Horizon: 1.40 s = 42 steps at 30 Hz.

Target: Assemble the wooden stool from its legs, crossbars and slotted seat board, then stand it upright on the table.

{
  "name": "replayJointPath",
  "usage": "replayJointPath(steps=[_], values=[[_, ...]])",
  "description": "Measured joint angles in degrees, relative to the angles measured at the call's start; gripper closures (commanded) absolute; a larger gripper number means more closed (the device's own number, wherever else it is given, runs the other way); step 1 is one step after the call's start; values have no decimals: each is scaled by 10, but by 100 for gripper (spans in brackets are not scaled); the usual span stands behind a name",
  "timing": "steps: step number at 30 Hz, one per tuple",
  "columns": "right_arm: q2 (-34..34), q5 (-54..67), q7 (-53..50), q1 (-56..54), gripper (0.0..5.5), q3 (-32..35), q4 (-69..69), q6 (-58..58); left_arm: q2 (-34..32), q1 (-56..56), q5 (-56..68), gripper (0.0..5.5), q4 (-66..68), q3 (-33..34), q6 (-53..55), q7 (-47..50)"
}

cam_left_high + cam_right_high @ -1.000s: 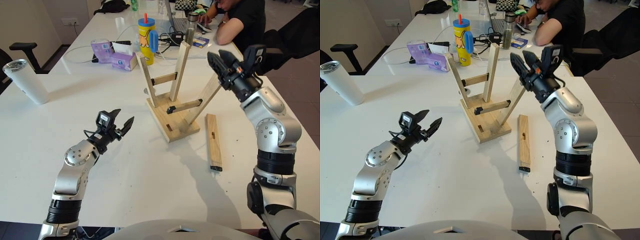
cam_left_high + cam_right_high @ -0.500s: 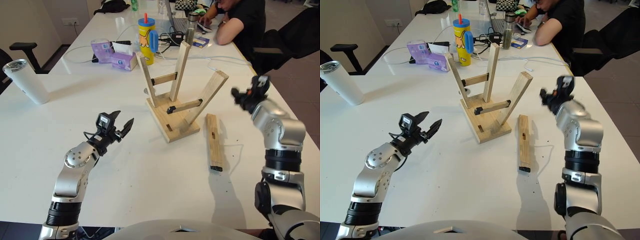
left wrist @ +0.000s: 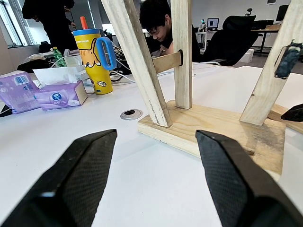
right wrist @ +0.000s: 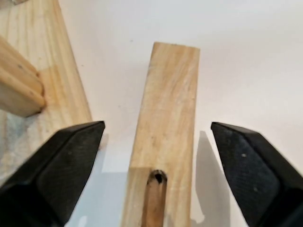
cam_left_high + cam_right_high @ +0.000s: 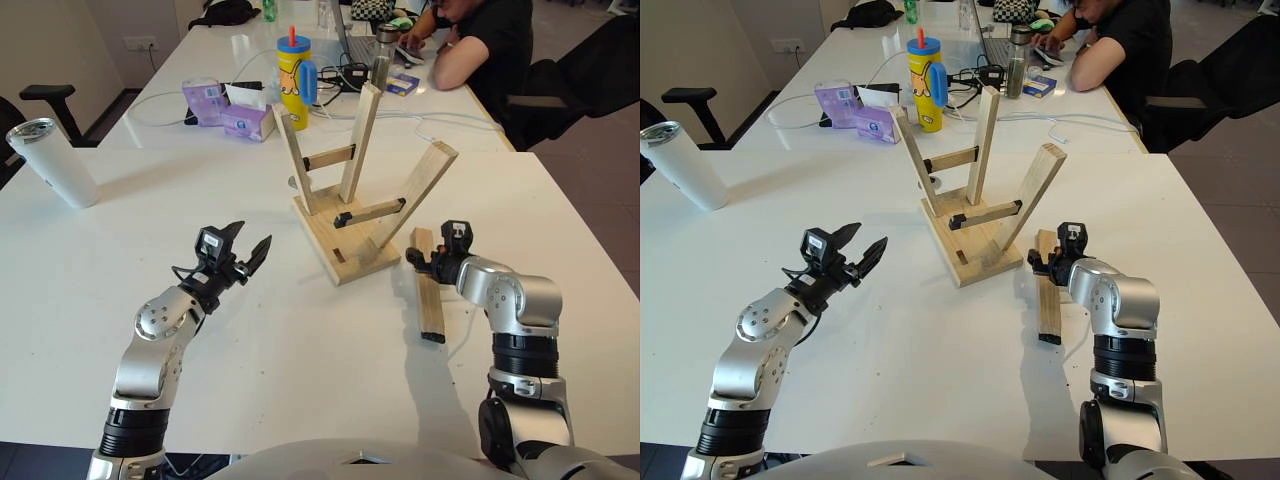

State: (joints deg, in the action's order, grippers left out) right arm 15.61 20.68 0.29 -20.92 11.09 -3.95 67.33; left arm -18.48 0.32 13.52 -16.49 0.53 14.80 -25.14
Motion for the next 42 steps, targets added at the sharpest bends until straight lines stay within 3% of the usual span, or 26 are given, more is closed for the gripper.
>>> replayJointPath(steps=[12, 20, 24, 31, 42], values=[[2, -38, 1, 0, 342, -1, 40, -19, 5, 0, 0, 241, 0, -6, 0, 2], [23, -72, 26, 7, 347, -37, 67, -87, 3, -1, 0, 241, 0, -5, 0, 1], [28, -115, 15, 6, 347, -37, 94, -205, 2, -1, 1, 241, 0, -4, 3, 1], [53, -138, 14, -82, 347, -11, 105, -389, 11, -22, 40, 241, -18, 8, 18, 2], [73, -175, 50, -162, 347, -27, 56, -548, 14, -75, 89, 241, -62, 24, 53, 8]])
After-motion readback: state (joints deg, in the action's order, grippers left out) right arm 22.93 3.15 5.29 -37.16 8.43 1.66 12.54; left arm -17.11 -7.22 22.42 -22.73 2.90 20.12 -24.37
